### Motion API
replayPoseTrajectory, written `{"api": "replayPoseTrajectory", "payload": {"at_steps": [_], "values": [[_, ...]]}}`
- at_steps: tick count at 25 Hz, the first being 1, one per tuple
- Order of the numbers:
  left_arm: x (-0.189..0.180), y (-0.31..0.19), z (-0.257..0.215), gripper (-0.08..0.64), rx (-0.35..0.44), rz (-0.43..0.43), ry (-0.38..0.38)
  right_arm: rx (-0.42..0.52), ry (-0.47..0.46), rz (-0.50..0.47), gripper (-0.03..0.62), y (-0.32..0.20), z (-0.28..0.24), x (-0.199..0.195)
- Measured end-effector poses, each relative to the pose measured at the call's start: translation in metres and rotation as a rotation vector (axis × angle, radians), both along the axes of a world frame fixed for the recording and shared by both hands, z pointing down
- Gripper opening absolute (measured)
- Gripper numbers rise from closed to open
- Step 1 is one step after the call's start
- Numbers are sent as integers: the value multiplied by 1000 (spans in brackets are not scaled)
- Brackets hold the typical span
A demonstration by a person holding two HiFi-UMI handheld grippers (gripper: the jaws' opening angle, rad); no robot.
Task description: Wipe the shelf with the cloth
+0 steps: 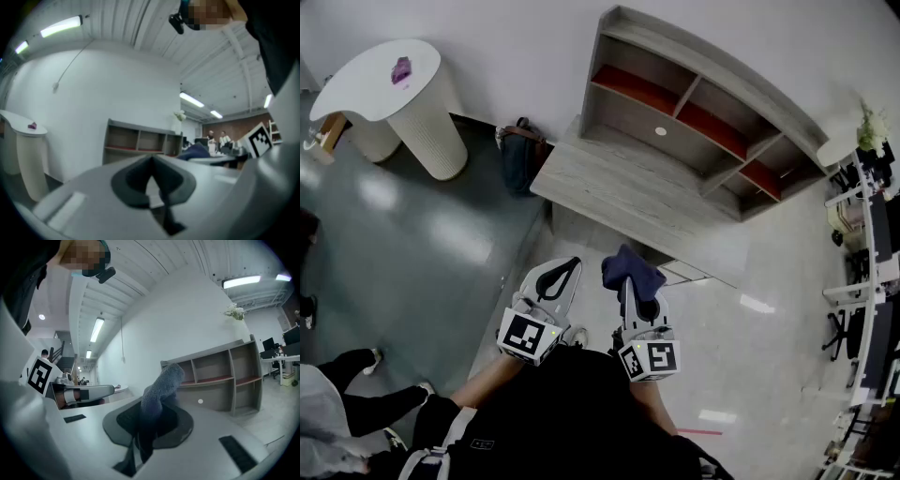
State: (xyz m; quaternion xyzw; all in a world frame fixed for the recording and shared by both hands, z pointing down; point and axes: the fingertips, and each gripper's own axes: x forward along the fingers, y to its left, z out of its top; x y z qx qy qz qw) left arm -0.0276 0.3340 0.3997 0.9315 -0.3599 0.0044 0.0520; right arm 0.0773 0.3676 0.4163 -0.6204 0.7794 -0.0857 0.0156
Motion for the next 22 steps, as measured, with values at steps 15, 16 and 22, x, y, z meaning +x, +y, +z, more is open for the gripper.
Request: {"api": "replayPoseTrajectory", "payload": {"at_steps": [15,16,22], "values": [[13,6,1,3,-4,6,4,9,-27,-1,31,6,-4,11],[15,7,2,3,-5,4,3,11,-27,-3,31,6,-4,13],[33,10,3,3,-5,-16,-3,-7,-12,-26,31,10,3,31]]}}
